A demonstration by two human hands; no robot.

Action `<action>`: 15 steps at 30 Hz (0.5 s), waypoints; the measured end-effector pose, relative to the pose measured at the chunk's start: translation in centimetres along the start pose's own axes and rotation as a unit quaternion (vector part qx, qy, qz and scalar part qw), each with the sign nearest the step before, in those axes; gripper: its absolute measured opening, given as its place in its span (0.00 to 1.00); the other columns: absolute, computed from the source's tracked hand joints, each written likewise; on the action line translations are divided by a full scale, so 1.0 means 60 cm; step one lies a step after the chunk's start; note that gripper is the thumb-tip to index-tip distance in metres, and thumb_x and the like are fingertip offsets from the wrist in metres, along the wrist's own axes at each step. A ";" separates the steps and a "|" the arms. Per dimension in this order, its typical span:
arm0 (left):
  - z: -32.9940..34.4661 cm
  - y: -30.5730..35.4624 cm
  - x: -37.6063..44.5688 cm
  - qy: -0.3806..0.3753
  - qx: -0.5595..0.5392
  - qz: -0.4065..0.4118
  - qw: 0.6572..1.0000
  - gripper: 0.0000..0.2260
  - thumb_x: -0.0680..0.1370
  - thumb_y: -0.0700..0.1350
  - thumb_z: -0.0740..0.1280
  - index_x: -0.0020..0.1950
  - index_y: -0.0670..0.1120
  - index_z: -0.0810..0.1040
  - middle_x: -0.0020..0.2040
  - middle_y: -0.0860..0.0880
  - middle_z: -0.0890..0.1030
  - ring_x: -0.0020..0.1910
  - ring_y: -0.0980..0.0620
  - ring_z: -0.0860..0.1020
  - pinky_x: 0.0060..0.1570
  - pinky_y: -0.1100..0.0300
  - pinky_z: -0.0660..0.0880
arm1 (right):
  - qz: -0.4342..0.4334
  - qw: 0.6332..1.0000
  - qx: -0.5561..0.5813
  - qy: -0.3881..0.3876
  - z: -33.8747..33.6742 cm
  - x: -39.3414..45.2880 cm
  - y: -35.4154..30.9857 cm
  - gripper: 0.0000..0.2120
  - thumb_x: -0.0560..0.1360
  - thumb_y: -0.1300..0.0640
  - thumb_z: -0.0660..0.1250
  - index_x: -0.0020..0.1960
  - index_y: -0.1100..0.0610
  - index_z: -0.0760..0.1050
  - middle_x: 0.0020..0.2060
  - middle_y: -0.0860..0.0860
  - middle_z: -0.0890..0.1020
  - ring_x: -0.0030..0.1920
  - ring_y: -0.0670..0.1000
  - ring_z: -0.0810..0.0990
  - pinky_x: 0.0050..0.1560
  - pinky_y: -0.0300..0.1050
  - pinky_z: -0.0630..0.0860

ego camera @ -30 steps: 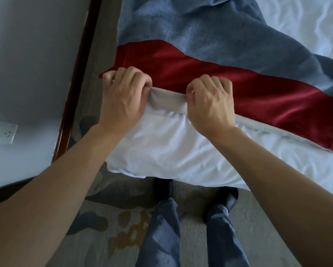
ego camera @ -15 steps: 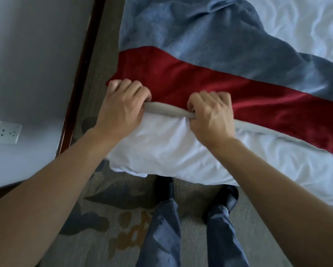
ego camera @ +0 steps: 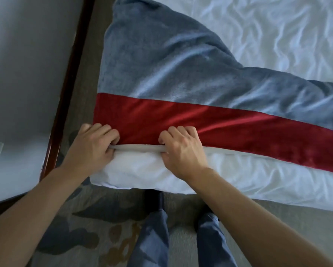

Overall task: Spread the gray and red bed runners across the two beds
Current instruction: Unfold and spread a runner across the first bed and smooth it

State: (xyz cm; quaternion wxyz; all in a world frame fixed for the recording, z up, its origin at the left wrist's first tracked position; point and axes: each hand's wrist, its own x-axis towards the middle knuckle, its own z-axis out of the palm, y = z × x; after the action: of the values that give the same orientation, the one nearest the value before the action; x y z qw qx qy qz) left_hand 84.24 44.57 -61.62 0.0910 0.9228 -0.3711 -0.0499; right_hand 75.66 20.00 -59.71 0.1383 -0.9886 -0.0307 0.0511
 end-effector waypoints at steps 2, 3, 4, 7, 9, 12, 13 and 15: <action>-0.015 0.004 0.006 -0.012 0.001 -0.011 1.000 0.04 0.66 0.42 0.57 0.38 0.50 0.69 0.35 0.56 0.66 0.35 0.51 0.67 0.42 0.55 0.59 | 0.017 1.000 -0.002 -0.001 -0.013 -0.005 0.025 0.10 0.66 0.63 0.67 0.46 0.54 0.77 0.38 0.50 0.77 0.40 0.55 0.75 0.50 0.52 0.70; -0.020 0.006 0.002 -0.020 0.003 -0.018 1.000 0.04 0.66 0.41 0.59 0.38 0.50 0.69 0.35 0.56 0.65 0.35 0.51 0.67 0.41 0.55 0.57 | 0.029 1.000 0.002 0.001 -0.019 -0.012 0.036 0.09 0.65 0.64 0.68 0.44 0.55 0.77 0.37 0.50 0.77 0.40 0.55 0.75 0.49 0.51 0.70; -0.021 0.008 -0.005 -0.031 0.009 -0.025 0.999 0.06 0.67 0.40 0.63 0.39 0.50 0.70 0.36 0.56 0.66 0.36 0.51 0.67 0.41 0.55 0.57 | 0.035 0.999 0.006 0.001 -0.023 -0.021 0.044 0.09 0.65 0.65 0.68 0.42 0.55 0.77 0.36 0.51 0.77 0.38 0.55 0.74 0.48 0.51 0.70; -0.016 0.025 -0.024 -0.086 0.023 -0.066 0.994 0.17 0.62 0.35 0.75 0.41 0.50 0.72 0.38 0.56 0.69 0.37 0.52 0.69 0.40 0.55 0.60 | 0.018 1.000 0.015 -0.008 -0.030 -0.052 0.054 0.09 0.64 0.66 0.69 0.40 0.54 0.76 0.34 0.51 0.76 0.37 0.56 0.74 0.46 0.50 0.70; -0.019 0.045 -0.006 -0.116 0.024 -0.099 0.988 0.21 0.60 0.34 0.78 0.45 0.50 0.74 0.41 0.55 0.72 0.40 0.50 0.73 0.41 0.54 0.63 | 0.007 0.999 0.034 -0.017 -0.037 -0.061 0.072 0.09 0.64 0.65 0.68 0.41 0.54 0.76 0.35 0.51 0.76 0.37 0.55 0.74 0.47 0.50 0.71; -0.027 0.095 0.059 -0.110 0.013 -0.101 0.989 0.22 0.62 0.36 0.75 0.51 0.52 0.73 0.47 0.56 0.74 0.45 0.52 0.74 0.47 0.54 0.64 | 0.016 0.998 0.066 -0.010 -0.060 -0.063 0.133 0.06 0.69 0.54 0.70 0.45 0.54 0.78 0.39 0.51 0.77 0.41 0.55 0.75 0.51 0.51 0.73; -0.030 0.121 0.087 -0.094 0.008 -0.092 0.991 0.20 0.64 0.37 0.72 0.51 0.52 0.73 0.48 0.56 0.74 0.46 0.52 0.74 0.47 0.54 0.63 | 0.019 0.997 0.072 -0.007 -0.071 -0.066 0.159 0.09 0.71 0.49 0.69 0.46 0.54 0.78 0.40 0.50 0.77 0.43 0.54 0.75 0.52 0.51 0.72; -0.033 0.183 0.155 -0.049 0.001 -0.070 0.996 0.15 0.65 0.39 0.65 0.51 0.50 0.74 0.48 0.55 0.74 0.46 0.50 0.75 0.45 0.53 0.64 | 0.027 0.996 0.078 0.015 -0.095 -0.069 0.221 0.14 0.73 0.44 0.66 0.48 0.54 0.78 0.42 0.51 0.78 0.44 0.54 0.75 0.53 0.51 0.70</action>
State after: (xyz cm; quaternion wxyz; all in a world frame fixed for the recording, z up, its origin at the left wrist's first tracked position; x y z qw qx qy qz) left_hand 83.80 30.60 -57.68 0.0683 0.9428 -0.3100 -0.1014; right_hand 72.78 5.45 -57.51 0.2140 -0.9759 0.0025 0.0419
